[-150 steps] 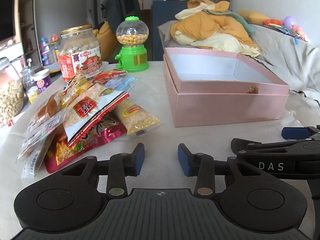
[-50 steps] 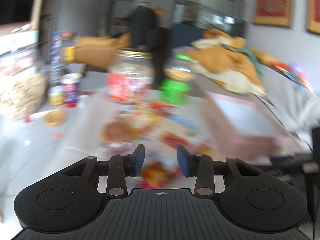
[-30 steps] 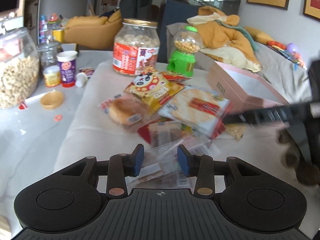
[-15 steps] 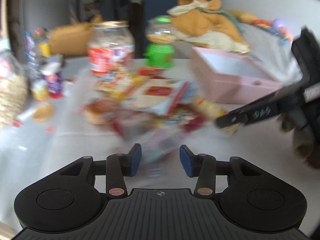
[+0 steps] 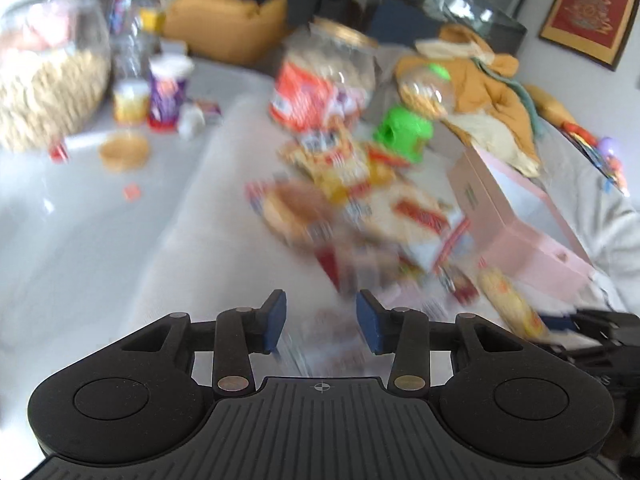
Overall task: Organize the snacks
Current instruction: 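Carry the yellow snack bar into the pink box and open the right gripper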
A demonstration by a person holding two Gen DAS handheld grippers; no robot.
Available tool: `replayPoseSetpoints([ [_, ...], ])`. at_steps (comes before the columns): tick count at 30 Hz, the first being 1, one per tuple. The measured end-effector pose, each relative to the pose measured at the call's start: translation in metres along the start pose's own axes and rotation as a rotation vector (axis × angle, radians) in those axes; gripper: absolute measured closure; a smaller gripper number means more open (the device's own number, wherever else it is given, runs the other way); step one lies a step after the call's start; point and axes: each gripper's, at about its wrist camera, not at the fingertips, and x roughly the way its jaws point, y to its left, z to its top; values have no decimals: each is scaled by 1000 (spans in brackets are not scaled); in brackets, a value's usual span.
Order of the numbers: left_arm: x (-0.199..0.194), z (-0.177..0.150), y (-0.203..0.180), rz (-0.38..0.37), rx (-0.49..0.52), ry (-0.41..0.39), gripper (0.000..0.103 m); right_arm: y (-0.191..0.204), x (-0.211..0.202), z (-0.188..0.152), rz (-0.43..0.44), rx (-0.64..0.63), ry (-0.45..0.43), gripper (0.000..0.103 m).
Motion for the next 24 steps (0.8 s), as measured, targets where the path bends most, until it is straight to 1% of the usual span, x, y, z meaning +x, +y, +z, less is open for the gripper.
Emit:
replayPoseSetpoints([
  [1, -2, -5, -6, -25, 33, 1, 56, 3, 1, -2, -7, -15, -9, 38],
  [4, -10, -16, -32, -62, 171, 36, 56, 14, 3, -10, -58, -86, -44, 33],
  [5, -10, -20, -42, -64, 224, 46, 56, 15, 3, -11, -81, -86, -51, 26],
  [7, -9, -31, -60, -35, 336, 48, 56, 10, 5, -8, -84, -56, -38, 21],
  [9, -7, -38, -75, 16, 436, 31, 54, 3, 6, -6, -69, -24, -36, 19],
  [12, 1, -41, -82, 39, 506, 17, 53, 4, 6, -7, -75, -32, -36, 19],
  [14, 5, -37, -83, 54, 522, 17, 50, 6, 6, -6, -81, -41, -31, 19],
  [16, 10, -30, -82, 81, 512, 9, 49, 6, 6, -2, -74, -51, -28, 19],
  [19, 14, -22, -80, 149, 494, -28, 47, 5, 14, 13, -119, -25, -24, 19],
  [21, 17, -19, -76, 185, 475, -48, 47, -1, 26, 26, -129, 16, 9, 25],
  [22, 19, -17, -74, 189, 465, -53, 47, -4, 31, 30, -117, 41, 22, 31],
  [24, 20, -13, -69, 188, 439, -62, 47, -7, 36, 37, -126, 68, 17, 36],
])
